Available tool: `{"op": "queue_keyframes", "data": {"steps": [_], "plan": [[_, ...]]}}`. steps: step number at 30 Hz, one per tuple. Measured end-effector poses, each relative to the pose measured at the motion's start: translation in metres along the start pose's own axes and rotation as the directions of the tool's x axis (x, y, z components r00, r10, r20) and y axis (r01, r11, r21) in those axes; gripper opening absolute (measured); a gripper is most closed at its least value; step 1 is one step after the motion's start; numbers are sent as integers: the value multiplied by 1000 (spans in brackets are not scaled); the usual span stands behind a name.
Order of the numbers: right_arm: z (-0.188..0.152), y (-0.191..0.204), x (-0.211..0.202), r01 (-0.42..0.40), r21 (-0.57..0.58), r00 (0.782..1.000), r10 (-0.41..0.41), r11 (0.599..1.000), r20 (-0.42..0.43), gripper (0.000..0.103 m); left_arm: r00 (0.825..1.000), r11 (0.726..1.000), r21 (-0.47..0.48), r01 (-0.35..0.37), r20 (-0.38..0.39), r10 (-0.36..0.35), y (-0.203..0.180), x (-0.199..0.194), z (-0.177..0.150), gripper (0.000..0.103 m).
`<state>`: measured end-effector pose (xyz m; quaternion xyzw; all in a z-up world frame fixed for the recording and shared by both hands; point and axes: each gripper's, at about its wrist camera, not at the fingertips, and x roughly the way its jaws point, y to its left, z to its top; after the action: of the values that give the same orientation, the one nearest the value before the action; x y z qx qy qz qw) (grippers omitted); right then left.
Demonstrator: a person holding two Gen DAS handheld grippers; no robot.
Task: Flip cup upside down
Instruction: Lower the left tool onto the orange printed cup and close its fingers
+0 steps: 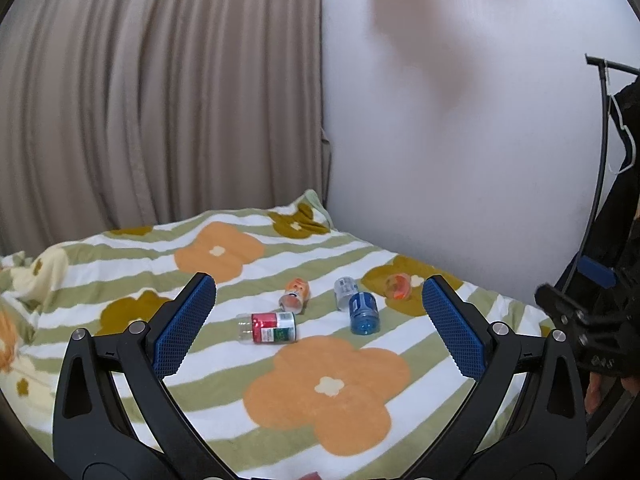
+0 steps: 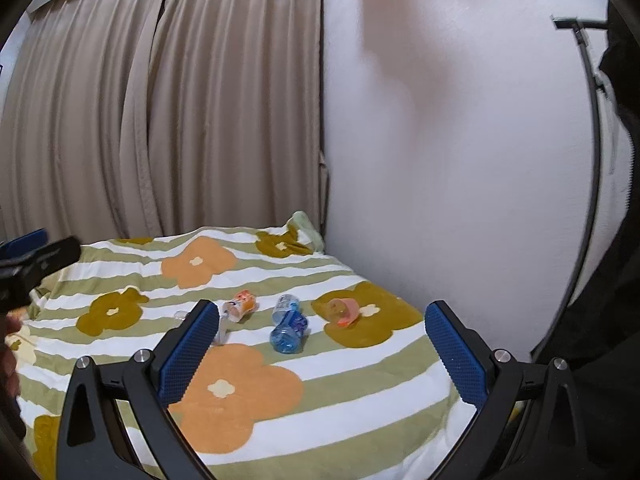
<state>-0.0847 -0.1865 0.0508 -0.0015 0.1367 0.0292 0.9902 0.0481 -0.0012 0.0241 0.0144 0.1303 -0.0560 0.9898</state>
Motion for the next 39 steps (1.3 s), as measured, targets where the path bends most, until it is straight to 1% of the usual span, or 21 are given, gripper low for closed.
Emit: {"op": "queue_keyframes", "data": {"steps": [3, 5, 7, 9, 12, 13, 16, 18, 19, 20, 22, 24, 25, 26, 28, 30, 32, 33, 36, 38, 39], "plan": [[2, 3, 8, -38, 5, 999, 38, 999, -16, 103, 999, 999, 24, 26, -39, -25, 8, 34, 17, 103], [2, 5, 22, -68, 1, 997, 68, 998, -38, 103, 997, 998, 47, 41, -74, -38, 13, 63, 29, 103], [1, 7, 43, -91, -9, 994, 90, 996, -61, 103, 991, 995, 75, 61, -120, -52, 15, 95, 37, 103], [-1, 10, 61, -107, -22, 991, 105, 994, -78, 103, 982, 991, 109, 84, -178, -64, 15, 132, 42, 103], [-6, 14, 85, -138, -35, 987, 135, 990, -85, 103, 958, 984, 133, 121, -275, -80, 17, 191, 40, 103], [-8, 14, 96, -149, -39, 985, 145, 988, -99, 103, 946, 982, 132, 134, -314, -86, 19, 216, 38, 103], [-17, 21, 126, -176, -59, 977, 167, 983, -134, 103, 914, 980, 123, 156, -395, -96, 23, 271, 29, 103], [-27, 26, 144, -203, -75, 969, 190, 976, -156, 103, 885, 977, 144, 157, -459, -75, 26, 316, 19, 103], [-33, 28, 154, -216, -80, 966, 200, 973, -165, 103, 865, 975, 143, 170, -496, -78, 27, 338, 13, 103], [-39, 29, 162, -227, -83, 962, 209, 970, -177, 103, 849, 974, 142, 178, -522, -79, 30, 357, 9, 103], [-53, 36, 179, -250, -94, 950, 225, 964, -217, 103, 818, 973, 151, 177, -572, -61, 31, 394, -3, 103], [-65, 40, 192, -268, -95, 939, 238, 959, -247, 103, 780, 969, 167, 181, -625, -37, 34, 435, -17, 103], [-72, 42, 200, -280, -93, 933, 248, 955, -262, 103, 755, 968, 174, 179, -655, -22, 35, 456, -26, 103], [-76, 44, 206, -287, -92, 929, 253, 954, -270, 103, 735, 968, 172, 183, -678, -18, 37, 470, -33, 103], [-84, 46, 216, -299, -86, 922, 264, 950, -283, 103, 684, 970, 161, 180, -729, -6, 41, 501, -52, 103], [-90, 46, 225, -309, -77, 916, 275, 948, -292, 103, 646, 973, 141, 183, -763, -11, 46, 516, -64, 101], [-95, 47, 236, -320, -64, 910, 287, 945, -300, 103, 602, 975, 124, 183, -798, -12, 49, 531, -78, 93], [-97, 46, 238, -323, -57, 908, 292, 945, -301, 103, 587, 976, 123, 181, -810, -7, 49, 537, -83, 92], [-102, 46, 246, -334, -40, 902, 307, 942, -303, 103, 543, 979, 109, 175, -840, -4, 53, 550, -98, 84], [-105, 47, 249, -335, -29, 900, 310, 942, -307, 103, 518, 980, 98, 174, -855, -7, 54, 554, -105, 71], [-105, 47, 249, -337, -24, 898, 314, 941, -309, 103, 505, 980, 90, 175, -863, -11, 54, 556, -108, 66]]}}
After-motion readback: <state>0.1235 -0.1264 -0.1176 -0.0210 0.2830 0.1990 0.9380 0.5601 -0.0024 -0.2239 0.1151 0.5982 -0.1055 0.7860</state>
